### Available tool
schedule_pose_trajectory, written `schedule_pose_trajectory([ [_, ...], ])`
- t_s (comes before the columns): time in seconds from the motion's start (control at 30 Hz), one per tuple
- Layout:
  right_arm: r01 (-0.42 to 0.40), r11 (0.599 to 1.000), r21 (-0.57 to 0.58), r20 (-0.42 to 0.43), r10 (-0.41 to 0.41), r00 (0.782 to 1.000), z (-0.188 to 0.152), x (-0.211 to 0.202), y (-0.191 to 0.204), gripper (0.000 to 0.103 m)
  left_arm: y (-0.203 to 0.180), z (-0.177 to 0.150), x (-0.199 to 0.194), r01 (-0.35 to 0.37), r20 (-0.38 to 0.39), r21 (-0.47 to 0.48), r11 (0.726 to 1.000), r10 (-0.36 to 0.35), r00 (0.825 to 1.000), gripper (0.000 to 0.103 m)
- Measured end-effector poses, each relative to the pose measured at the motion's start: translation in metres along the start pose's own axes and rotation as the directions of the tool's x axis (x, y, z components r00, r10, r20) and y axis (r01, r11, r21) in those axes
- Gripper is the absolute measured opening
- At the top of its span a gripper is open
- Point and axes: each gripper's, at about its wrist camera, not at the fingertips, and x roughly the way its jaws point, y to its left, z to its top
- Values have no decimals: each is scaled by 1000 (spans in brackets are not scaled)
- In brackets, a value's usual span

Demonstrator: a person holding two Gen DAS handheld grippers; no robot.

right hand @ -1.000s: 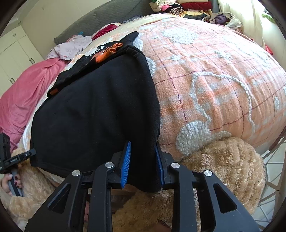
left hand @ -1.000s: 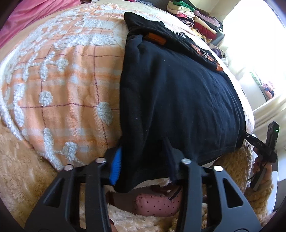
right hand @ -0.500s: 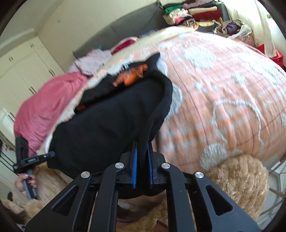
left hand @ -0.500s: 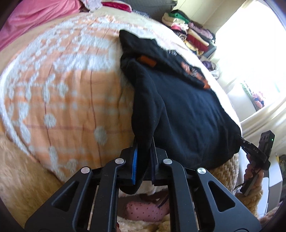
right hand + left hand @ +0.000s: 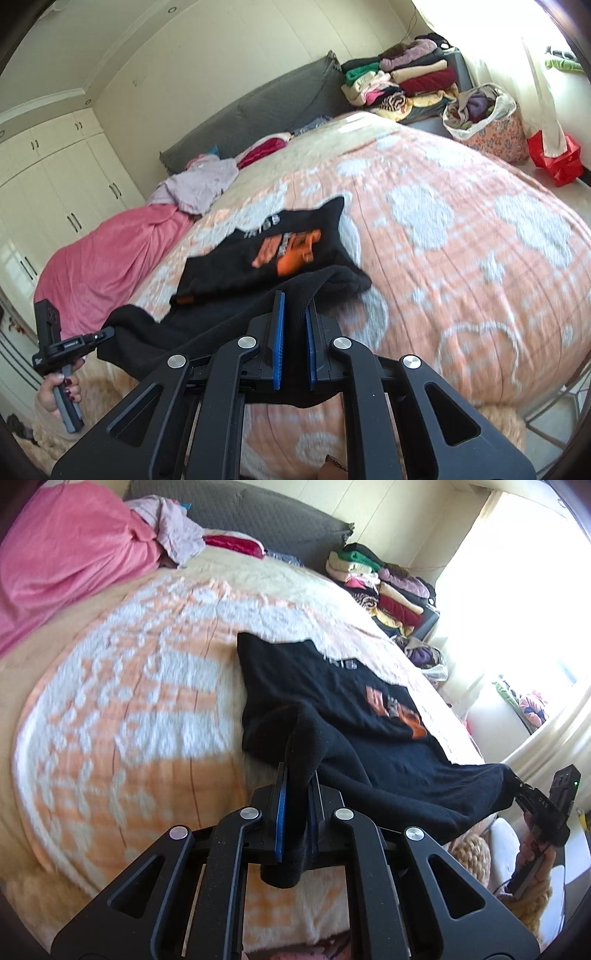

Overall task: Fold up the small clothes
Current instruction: 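Lift the hem with both tools and fold it over toward the collar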

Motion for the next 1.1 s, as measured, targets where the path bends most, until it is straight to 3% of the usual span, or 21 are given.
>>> schedule_pose_trajectory([
  [0.47, 21, 1000, -2, 75, -20, 997, 53, 30, 7, 6, -1, 50, 19, 1, 54, -8, 1000, -1, 999, 3],
  [1.1, 94, 996, -4, 50, -93, 994, 86, 86, 3, 5, 11, 91, 56, -24, 46, -39, 999, 25, 999, 3],
])
